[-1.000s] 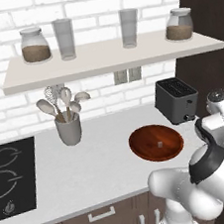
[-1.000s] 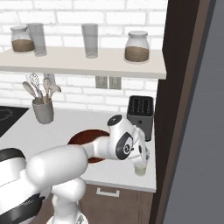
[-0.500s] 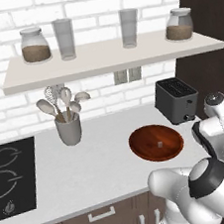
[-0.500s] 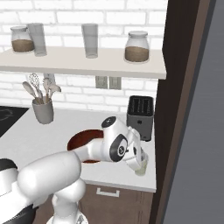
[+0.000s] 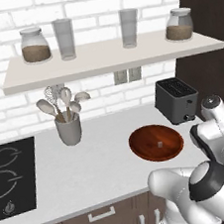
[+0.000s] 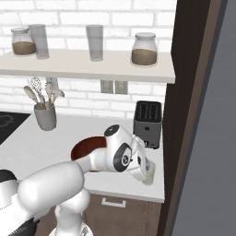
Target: Grab a lemon wedge from the fridge and one ice cube from the ice bowl, and put them in the glass of lemonade.
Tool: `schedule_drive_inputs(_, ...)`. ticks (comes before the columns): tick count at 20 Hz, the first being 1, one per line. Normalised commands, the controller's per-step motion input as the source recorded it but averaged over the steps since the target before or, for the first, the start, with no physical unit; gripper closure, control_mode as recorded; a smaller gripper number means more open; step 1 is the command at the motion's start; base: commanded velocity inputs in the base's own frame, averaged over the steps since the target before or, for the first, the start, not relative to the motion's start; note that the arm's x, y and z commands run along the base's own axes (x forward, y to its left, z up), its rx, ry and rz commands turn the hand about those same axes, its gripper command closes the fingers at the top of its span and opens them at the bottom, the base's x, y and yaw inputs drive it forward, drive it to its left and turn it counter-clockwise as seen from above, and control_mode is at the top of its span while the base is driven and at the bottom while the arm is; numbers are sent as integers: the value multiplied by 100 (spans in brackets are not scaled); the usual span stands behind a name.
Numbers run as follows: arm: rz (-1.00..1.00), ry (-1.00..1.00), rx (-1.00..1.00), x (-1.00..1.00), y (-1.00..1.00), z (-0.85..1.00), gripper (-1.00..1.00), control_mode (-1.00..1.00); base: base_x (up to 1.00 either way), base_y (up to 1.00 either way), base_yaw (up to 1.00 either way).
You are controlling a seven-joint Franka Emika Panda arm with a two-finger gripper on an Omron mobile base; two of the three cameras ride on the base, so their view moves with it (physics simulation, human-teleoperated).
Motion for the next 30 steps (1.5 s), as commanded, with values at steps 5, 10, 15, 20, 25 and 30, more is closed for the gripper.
schedule_drive_inputs(5,0,0,0,0,0,0,-100,-100,0,0,0)
schedule_drive_inputs(10,0,0,0,0,0,0,-100,-100,0,0,0)
schedule_drive_inputs(15,0,0,0,0,1,0,-100,-100,0,0,0)
schedule_drive_inputs(20,0,0,0,-7,0,12,-100,-100,0,0,0)
schedule_drive_inputs(25,0,-2,2,-17,0,16,-100,-100,0,0,0)
schedule_drive_inputs(30,0,-8,6,-26,0,20,-100,-100,0,0,0)
